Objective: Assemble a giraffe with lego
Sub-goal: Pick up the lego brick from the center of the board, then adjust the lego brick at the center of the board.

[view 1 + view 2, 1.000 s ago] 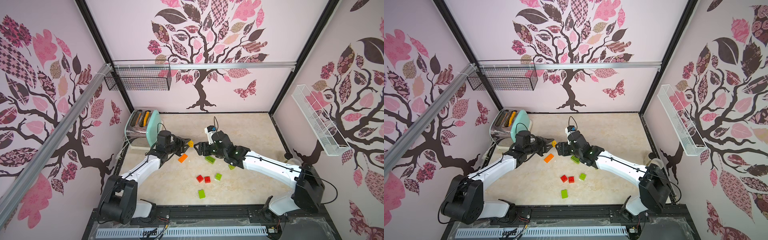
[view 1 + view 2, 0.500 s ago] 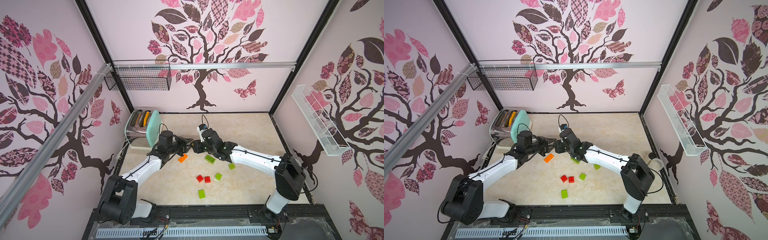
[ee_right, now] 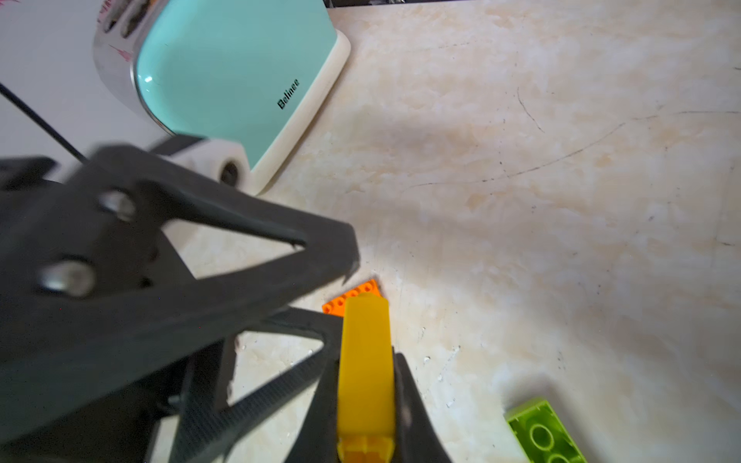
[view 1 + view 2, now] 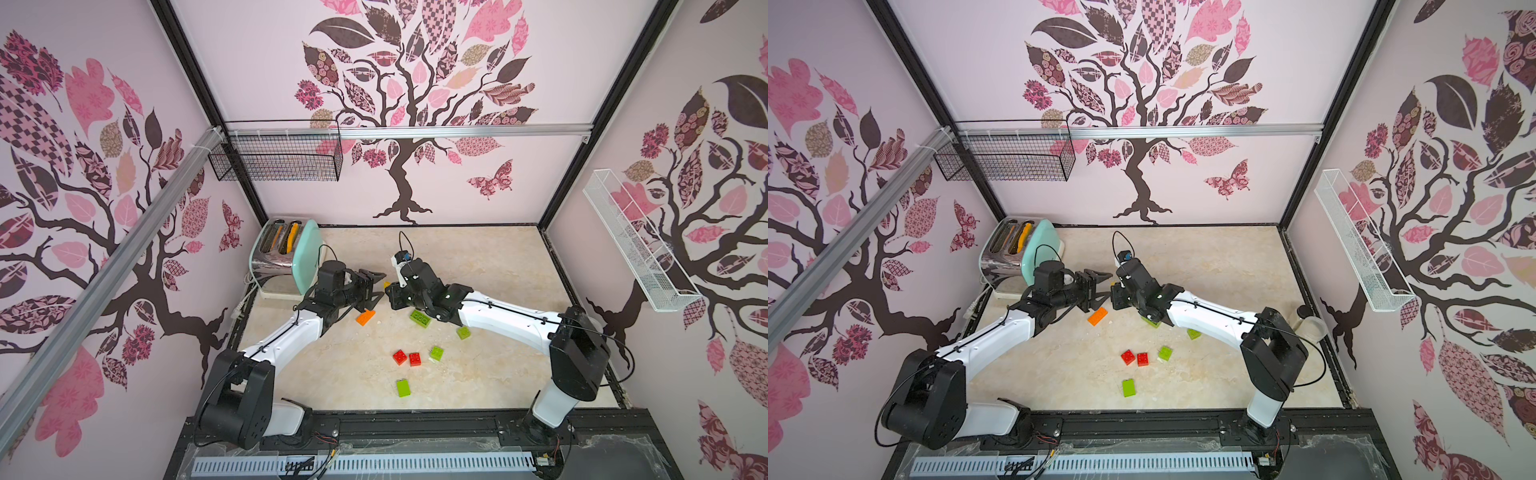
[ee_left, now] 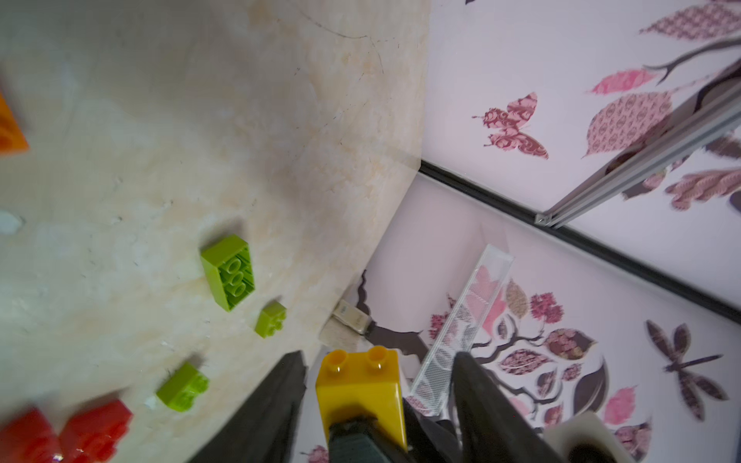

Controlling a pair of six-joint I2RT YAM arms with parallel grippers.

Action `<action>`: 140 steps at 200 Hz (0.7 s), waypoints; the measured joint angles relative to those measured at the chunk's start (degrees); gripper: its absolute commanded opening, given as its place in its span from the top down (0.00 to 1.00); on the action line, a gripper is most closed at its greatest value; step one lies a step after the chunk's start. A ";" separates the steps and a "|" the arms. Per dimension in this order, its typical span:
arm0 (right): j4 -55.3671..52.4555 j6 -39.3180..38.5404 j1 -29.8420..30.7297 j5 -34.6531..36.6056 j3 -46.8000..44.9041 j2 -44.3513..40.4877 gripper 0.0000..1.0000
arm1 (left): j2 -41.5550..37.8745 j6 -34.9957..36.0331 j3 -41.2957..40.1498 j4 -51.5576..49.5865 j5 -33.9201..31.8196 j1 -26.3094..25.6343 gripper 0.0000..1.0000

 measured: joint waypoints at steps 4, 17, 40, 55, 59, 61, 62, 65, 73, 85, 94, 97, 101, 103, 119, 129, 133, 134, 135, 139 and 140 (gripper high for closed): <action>-0.70 0.00 -0.11 0.13 -0.59 -0.66 1.00 | 0.00 2.03 0.42 -0.48 -0.37 0.35 0.17; -4.11 0.11 -0.63 0.44 -2.27 -3.45 1.00 | -0.11 7.58 1.70 -1.68 -1.36 1.33 0.08; -10.16 0.52 -2.25 0.72 -3.37 -9.35 1.00 | -0.33 20.68 4.48 -4.96 -2.75 2.78 0.05; -13.46 1.14 -3.34 0.98 -4.35 -13.77 1.00 | -0.04 32.22 8.04 -9.22 -2.69 2.91 0.02; -14.56 1.31 -3.78 1.09 -4.72 -15.15 1.00 | 0.17 36.13 9.33 -10.58 -2.58 2.73 0.02; -14.93 1.36 -3.93 1.09 -4.83 -15.56 1.00 | 0.28 37.55 9.94 -11.15 -2.54 2.67 0.02; -15.41 1.46 -4.07 1.09 -4.92 -15.98 1.00 | 0.35 38.07 10.16 -11.32 -2.56 2.64 0.02; -16.17 1.57 -4.37 1.14 -5.14 -16.76 1.00 | 0.66 41.09 11.23 -12.20 -2.54 2.43 0.02; -18.27 1.86 -5.14 1.18 -5.66 -18.60 1.00 | 1.33 47.04 13.40 -13.55 -2.56 1.90 0.02; -21.44 2.47 -6.47 1.09 -6.56 -20.98 1.00 | 2.49 55.45 15.54 -14.49 -2.43 1.20 0.02; -23.76 2.78 -7.45 1.03 -7.54 -22.73 1.00 | 3.61 61.61 16.39 -14.69 -2.10 0.66 0.02; -24.52 2.84 -7.72 1.09 -7.91 -23.26 1.00 | 4.13 63.73 16.57 -14.78 -1.95 0.50 0.02; -25.38 2.86 -8.07 1.11 -8.37 -23.87 1.00 | 4.87 66.51 16.83 -14.91 -1.73 0.28 0.02; -25.94 2.86 -8.22 1.14 -8.63 -24.24 1.00 | 5.35 67.89 16.92 -14.93 -1.62 0.17 0.02; -30.32 2.93 -9.42 2.01 -10.45 -26.93 1.00 | 9.77 79.95 18.12 -16.92 -1.18 -0.85 0.02; -32.76 3.02 -9.86 2.40 -11.06 -28.55 1.00 | 13.00 88.11 19.37 -19.23 -1.01 -1.68 0.02; -33.64 3.04 -10.05 2.49 -11.21 -29.20 1.00 | 14.45 91.82 20.00 -20.44 -1.11 -2.14 0.02; -33.97 3.04 -10.14 2.56 -11.30 -29.44 1.00 | 14.67 92.32 20.09 -20.63 -1.09 -2.21 0.02; -34.12 3.06 -10.19 2.60 -11.32 -29.55 1.00 | 15.10 93.42 20.28 -21.05 -1.05 -2.36 0.02; -34.91 3.08 -10.40 2.69 -11.50 -30.29 1.00 | 16.24 96.54 20.79 -22.16 -1.16 -2.75 0.02; -35.19 3.04 -10.45 2.71 -11.56 -30.53 1.00 | 16.61 97.68 20.96 -22.56 -1.14 -2.93 0.02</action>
